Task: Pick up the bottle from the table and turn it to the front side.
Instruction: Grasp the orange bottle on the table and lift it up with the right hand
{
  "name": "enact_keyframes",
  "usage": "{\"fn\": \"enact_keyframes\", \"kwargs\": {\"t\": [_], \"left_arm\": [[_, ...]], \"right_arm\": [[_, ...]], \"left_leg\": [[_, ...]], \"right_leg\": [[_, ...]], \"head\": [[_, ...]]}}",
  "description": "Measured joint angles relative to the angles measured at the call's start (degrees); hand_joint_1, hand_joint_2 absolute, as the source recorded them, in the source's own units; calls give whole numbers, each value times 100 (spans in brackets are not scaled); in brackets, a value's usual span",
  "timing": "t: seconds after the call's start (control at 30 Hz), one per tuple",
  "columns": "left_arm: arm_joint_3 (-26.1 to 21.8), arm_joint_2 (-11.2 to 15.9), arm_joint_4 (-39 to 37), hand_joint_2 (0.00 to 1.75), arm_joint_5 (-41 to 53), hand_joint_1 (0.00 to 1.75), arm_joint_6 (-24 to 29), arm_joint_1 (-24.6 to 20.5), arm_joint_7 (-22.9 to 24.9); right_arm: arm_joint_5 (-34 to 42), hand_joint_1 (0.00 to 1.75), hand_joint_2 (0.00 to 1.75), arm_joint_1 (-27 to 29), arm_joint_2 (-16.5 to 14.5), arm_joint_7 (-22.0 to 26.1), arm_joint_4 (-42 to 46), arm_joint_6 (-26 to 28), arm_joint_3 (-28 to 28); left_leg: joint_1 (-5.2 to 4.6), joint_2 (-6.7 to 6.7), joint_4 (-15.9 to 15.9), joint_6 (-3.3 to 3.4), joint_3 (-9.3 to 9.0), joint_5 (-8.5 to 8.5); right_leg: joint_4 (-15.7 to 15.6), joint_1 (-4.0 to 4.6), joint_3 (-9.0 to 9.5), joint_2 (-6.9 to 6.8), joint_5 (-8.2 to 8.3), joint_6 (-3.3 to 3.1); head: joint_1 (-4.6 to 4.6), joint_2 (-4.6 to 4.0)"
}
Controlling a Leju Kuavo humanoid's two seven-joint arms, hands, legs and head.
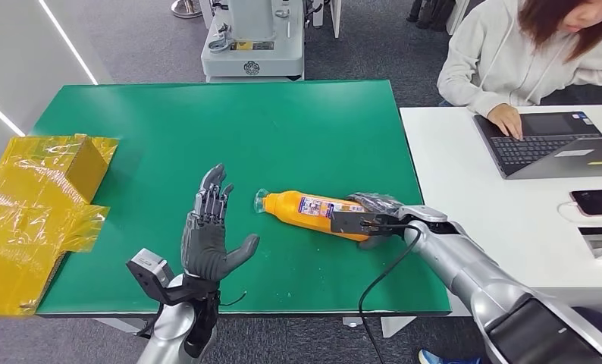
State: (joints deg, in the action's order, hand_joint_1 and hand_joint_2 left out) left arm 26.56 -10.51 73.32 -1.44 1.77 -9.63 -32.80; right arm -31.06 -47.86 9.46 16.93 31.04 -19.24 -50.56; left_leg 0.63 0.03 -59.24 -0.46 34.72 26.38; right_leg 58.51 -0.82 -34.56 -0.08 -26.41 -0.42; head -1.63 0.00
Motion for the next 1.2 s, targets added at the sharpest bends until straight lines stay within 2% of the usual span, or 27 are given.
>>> {"fn": "enact_keyframes", "kwargs": {"t": [0.2, 0.23, 0.33, 0.37, 0.47, 0.63, 0.8, 0.97, 1.2], "left_arm": [[0, 52, -53, 175, -102, 0, 5, -76, -60], [0, 59, -68, 175, -119, 0, 15, -85, -72], [0, 77, -115, 175, -191, 0, 67, -114, -113], [0, 82, -128, 175, -212, 0, 84, -121, -125], [0, 89, -157, 175, -232, 0, 109, -126, -148], [0, 103, -182, 175, -249, 0, 114, -126, -154], [0, 103, -228, 175, -263, 0, 96, -130, -158], [0, 103, -273, 175, -283, 0, 76, -129, -162], [0, 107, -285, 175, -290, 0, 79, -51, -165]], "right_arm": [[75, 1, 175, -15, -37, -3, 16, 119, -90], [85, 27, 175, -17, -49, 4, 15, 144, -105], [103, 143, 175, -23, -102, 46, 5, 240, -170], [110, 150, 175, -24, -122, 63, 1, 269, -191], [140, 131, 175, -21, -162, 96, -10, 334, -228], [175, 144, 175, 8, -177, 113, -14, 477, -263], [206, 141, 175, 75, -175, 121, -13, 655, -276], [186, 171, 175, 149, -162, 113, 3, 777, -277], [283, 175, 175, 268, -112, 170, 173, 906, -260]], "left_leg": [[0, 0, 1, 0, 0, 0], [0, 0, 1, 0, 0, 1], [1, 3, 1, 0, -1, 1], [1, 3, 1, 0, -2, 1], [1, 2, 1, 0, -3, 0], [1, 1, 1, -1, -3, 0], [0, 2, 0, -1, -4, 0], [1, 4, 0, 0, -7, 1], [1, 4, 1, -1, -10, 0]], "right_leg": [[1, 0, 0, 0, 0, -1], [1, 1, 0, 1, 0, -1], [1, 1, -1, 3, 0, -1], [1, 2, -1, 3, 0, -1], [2, 2, 0, 2, 0, -1], [3, 1, 0, 2, 0, -1], [0, 1, 0, 3, 0, -1], [-1, 1, 1, 4, 0, -1], [1, 2, 5, 4, 0, -1]], "head": [[-1, 0], [-1, 0], [-1, 0], [-1, 0], [-1, 0], [0, 0], [-1, 0], [-1, 0], [0, 0]]}}
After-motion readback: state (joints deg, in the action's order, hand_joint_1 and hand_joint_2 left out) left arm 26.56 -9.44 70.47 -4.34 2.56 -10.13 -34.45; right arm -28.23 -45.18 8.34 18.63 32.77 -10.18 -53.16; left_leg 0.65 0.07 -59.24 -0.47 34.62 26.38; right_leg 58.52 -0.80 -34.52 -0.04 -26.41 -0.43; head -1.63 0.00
